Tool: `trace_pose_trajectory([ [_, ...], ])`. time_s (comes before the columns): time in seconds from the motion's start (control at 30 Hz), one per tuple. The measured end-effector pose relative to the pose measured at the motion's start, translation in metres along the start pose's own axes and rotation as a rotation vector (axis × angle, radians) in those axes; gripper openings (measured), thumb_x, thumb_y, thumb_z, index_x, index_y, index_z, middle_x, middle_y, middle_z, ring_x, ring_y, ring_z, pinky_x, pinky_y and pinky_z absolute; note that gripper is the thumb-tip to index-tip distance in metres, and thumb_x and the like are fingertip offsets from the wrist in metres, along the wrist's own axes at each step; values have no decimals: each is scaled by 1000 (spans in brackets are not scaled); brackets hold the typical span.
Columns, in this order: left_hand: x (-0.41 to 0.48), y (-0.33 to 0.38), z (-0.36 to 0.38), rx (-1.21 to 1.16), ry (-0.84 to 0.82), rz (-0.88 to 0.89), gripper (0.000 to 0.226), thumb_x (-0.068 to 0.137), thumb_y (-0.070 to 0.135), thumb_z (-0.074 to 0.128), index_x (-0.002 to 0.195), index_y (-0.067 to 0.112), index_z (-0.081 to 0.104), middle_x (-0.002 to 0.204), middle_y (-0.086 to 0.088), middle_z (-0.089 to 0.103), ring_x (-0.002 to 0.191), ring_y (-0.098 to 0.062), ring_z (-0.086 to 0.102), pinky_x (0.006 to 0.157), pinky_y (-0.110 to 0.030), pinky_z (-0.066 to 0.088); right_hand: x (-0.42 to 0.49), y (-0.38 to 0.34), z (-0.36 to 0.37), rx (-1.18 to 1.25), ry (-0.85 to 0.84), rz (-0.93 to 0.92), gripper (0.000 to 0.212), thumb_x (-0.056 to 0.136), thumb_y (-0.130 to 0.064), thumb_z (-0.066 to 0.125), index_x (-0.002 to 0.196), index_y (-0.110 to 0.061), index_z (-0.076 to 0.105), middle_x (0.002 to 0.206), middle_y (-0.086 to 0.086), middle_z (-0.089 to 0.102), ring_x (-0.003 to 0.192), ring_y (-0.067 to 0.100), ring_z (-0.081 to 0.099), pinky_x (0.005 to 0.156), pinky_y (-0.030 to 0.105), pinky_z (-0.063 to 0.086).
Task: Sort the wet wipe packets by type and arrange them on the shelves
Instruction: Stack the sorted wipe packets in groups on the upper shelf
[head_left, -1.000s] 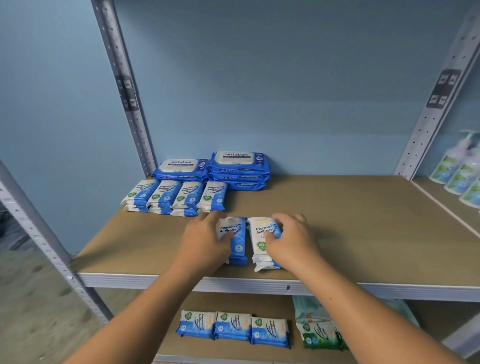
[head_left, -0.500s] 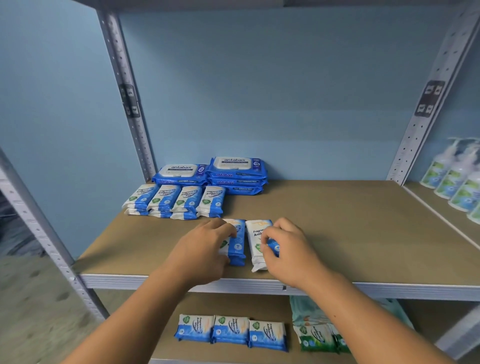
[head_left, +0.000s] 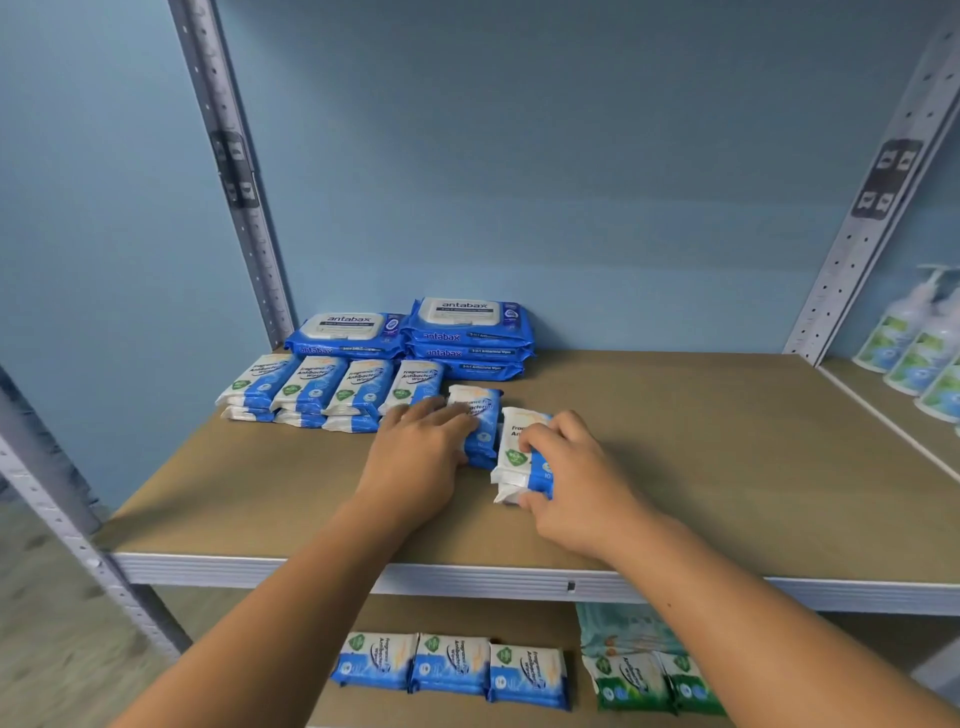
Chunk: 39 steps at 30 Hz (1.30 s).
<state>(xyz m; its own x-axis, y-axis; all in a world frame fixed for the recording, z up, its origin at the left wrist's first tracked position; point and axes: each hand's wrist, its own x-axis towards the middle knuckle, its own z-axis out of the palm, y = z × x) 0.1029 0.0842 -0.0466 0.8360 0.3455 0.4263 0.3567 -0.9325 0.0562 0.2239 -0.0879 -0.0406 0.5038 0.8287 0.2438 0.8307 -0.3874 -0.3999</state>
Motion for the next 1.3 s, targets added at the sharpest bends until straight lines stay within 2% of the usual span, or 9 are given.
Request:
trace_pose_trajectory([
  [0.17, 17, -8, 21, 18, 4, -213, 43, 95, 39, 61, 137, 43, 53, 166, -4, 18, 151, -39, 3, 116, -63, 11, 21, 10, 11, -41, 28, -30, 41, 82, -34, 73, 115, -32, 49, 117, -11, 33, 101, 21, 52, 85, 42, 53],
  [0.3, 20, -13, 34, -18, 63, -254, 42, 98, 41, 55, 139, 46, 51, 165, -4, 23, 152, -38, 4, 115, -64, 12, 36, 21, 21, -8, 77, -37, 35, 84, -30, 72, 114, -26, 54, 122, -9, 35, 101, 21, 53, 83, 43, 53],
  [0.47, 25, -15, 40, -47, 58, -279, 46, 101, 44, 46, 146, 49, 40, 168, -4, 13, 154, -34, -3, 115, -63, 9, 55, 31, 40, 63, 207, -35, 36, 87, -28, 74, 122, -25, 66, 124, -5, 38, 111, 23, 50, 93, 43, 50],
  [0.6, 24, -14, 37, -88, 85, -274, 51, 96, 37, 56, 145, 36, 42, 166, -4, 17, 154, -30, 6, 115, -61, 13, 68, 34, 51, 119, 305, 25, 46, 84, -21, 78, 129, -24, 68, 107, -1, 45, 97, 27, 53, 90, 44, 51],
  [0.73, 22, -13, 34, -124, 158, -264, 36, 81, 18, 63, 114, 25, 52, 156, -4, 36, 148, -29, 23, 109, -57, 21, 70, 34, 54, 55, 307, 42, 55, 81, -19, 72, 135, -27, 63, 105, -3, 47, 95, 27, 49, 89, 43, 50],
  [0.83, 22, -15, 35, -131, 179, -266, 29, 80, 15, 64, 104, 25, 52, 150, -4, 42, 143, -28, 28, 105, -55, 22, 67, 32, 53, 42, 325, 55, 61, 75, -23, 63, 136, -27, 61, 107, -4, 47, 97, 25, 48, 90, 42, 50],
  [0.97, 23, -15, 35, -138, 198, -264, 28, 80, 14, 66, 102, 25, 53, 146, -3, 45, 139, -26, 32, 104, -57, 25, 67, 30, 51, 23, 332, 101, 68, 70, -27, 53, 138, -21, 56, 111, -1, 50, 99, 27, 48, 88, 42, 50],
  [1.17, 22, -13, 34, -118, 189, -266, 31, 82, 16, 66, 109, 26, 56, 126, 3, 57, 126, -28, 41, 102, -56, 27, 68, 30, 50, 24, 379, 85, 50, 69, -15, 65, 117, -20, 57, 110, 4, 52, 98, 33, 52, 85, 46, 50],
  [1.3, 22, -13, 34, -89, 184, -270, 26, 86, 19, 64, 110, 27, 58, 120, 6, 60, 122, -30, 42, 100, -53, 27, 71, 32, 52, 24, 408, 70, 45, 72, -10, 69, 115, -21, 59, 107, 5, 52, 96, 33, 51, 82, 46, 50],
])
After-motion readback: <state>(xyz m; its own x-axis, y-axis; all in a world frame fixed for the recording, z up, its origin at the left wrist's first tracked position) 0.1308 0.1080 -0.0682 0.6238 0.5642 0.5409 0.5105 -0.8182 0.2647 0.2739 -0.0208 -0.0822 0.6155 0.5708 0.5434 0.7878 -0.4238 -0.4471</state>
